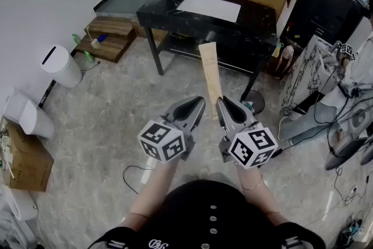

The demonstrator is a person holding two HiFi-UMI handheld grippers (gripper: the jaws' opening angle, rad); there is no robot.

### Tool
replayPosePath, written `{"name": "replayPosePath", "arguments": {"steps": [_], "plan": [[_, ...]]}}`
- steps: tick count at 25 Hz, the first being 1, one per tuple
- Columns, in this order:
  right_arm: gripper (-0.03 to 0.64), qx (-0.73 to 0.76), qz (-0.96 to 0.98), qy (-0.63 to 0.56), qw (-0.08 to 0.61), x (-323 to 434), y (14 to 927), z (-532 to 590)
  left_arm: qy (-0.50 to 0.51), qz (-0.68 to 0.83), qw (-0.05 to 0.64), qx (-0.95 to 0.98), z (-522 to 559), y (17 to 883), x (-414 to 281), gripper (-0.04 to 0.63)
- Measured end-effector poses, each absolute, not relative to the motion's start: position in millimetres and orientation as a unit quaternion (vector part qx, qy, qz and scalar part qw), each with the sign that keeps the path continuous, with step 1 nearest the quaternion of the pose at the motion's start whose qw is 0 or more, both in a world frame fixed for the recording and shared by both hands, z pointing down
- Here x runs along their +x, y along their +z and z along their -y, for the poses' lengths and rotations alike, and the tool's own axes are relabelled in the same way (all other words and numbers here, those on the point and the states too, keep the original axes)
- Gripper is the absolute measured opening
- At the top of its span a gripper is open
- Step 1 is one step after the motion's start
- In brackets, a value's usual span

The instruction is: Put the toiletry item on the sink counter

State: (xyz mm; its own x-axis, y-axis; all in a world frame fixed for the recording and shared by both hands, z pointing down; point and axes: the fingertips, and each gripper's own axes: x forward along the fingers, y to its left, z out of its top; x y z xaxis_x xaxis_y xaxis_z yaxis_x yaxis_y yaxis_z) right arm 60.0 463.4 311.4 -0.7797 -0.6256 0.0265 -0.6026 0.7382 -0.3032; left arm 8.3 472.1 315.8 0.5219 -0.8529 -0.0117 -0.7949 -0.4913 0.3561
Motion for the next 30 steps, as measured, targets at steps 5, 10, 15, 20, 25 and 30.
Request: {"name": "replayPosePath", "arguments": {"steps": [5, 10, 15, 20, 25, 30], "plan": [[0.031, -0.329, -0.932, -0.148, 0.033, 61.0, 313.2, -465.7, -0.09, 0.471, 0.153, 0.864, -471.4, 316.6, 15.3, 0.023], [0.031, -0.338, -0.93, -0.145, 0.028, 65.8, 317.0, -465.7, -0.09, 0.469, 0.156, 0.865, -470.7, 320.0, 22.1, 0.023], [0.031, -0.339, -0.928, -0.149, 0.03, 70.6, 319.3, -466.7, -0.09, 0.47, 0.161, 0.863, -471.5, 323.6, 25.1, 0.023], [0.031, -0.335, -0.929, -0.154, 0.04, 71.7, 318.3, -464.3, -0.092, 0.47, 0.157, 0.864, -470.0, 322.5, 26.0, 0.023], [0.031, -0.334, -0.928, -0.161, 0.045, 76.8, 320.2, -459.3, -0.091, 0.471, 0.158, 0.863, -465.1, 325.4, 29.6, 0.023], [0.031, -0.338, -0.927, -0.158, 0.05, 85.9, 317.9, -448.1, -0.098, 0.473, 0.161, 0.861, -453.9, 327.4, 31.6, 0.023]]}}
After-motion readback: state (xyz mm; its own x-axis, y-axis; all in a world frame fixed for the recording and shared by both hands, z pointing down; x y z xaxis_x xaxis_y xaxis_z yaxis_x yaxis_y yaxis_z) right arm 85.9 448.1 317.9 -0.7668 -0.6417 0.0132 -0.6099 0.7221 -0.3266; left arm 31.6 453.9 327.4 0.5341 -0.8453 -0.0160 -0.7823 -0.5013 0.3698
